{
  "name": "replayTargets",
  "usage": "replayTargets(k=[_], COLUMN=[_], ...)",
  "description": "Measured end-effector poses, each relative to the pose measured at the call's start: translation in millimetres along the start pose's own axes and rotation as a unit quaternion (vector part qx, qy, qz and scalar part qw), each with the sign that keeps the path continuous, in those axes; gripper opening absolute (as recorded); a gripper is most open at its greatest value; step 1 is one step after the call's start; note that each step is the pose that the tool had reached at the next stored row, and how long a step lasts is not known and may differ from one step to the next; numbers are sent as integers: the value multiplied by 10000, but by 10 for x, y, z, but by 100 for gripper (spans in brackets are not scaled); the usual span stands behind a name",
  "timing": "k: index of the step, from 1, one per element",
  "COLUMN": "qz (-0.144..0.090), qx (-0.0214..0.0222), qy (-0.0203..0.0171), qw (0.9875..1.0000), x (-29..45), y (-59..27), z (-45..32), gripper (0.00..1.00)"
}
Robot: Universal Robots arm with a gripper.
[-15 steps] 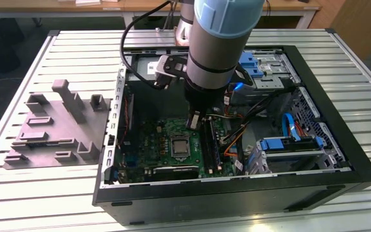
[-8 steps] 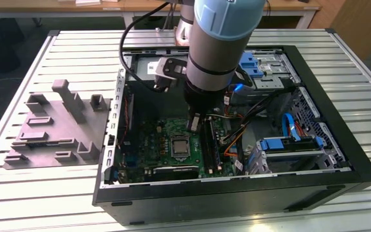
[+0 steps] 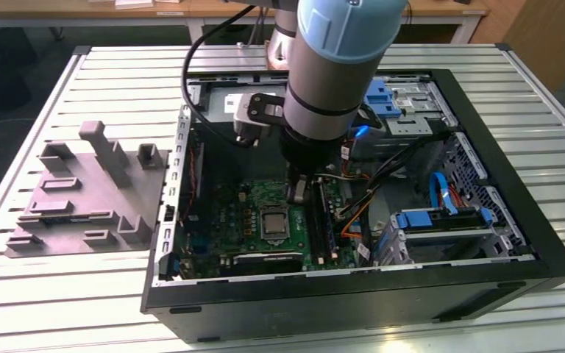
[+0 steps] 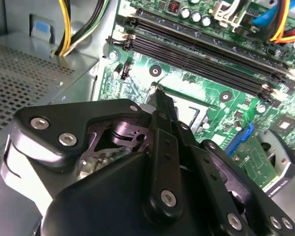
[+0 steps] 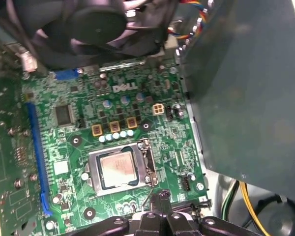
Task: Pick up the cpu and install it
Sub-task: 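Install the first cpu locking lever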
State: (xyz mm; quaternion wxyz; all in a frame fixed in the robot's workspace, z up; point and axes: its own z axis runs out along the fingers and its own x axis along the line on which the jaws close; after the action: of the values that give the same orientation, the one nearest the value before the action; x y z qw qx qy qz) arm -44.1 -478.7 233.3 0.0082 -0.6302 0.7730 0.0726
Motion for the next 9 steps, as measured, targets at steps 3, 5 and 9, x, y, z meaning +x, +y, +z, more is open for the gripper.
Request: replayTargets(k=[3, 5, 9], qz=[-153, -199, -236], qx=[-14, -14, -13], qy=[23, 56, 83], qw=[9999, 9998, 9997], x=[1, 2, 12], y=[0, 0, 0], z=[2, 4, 6], gripper=[11, 11, 11])
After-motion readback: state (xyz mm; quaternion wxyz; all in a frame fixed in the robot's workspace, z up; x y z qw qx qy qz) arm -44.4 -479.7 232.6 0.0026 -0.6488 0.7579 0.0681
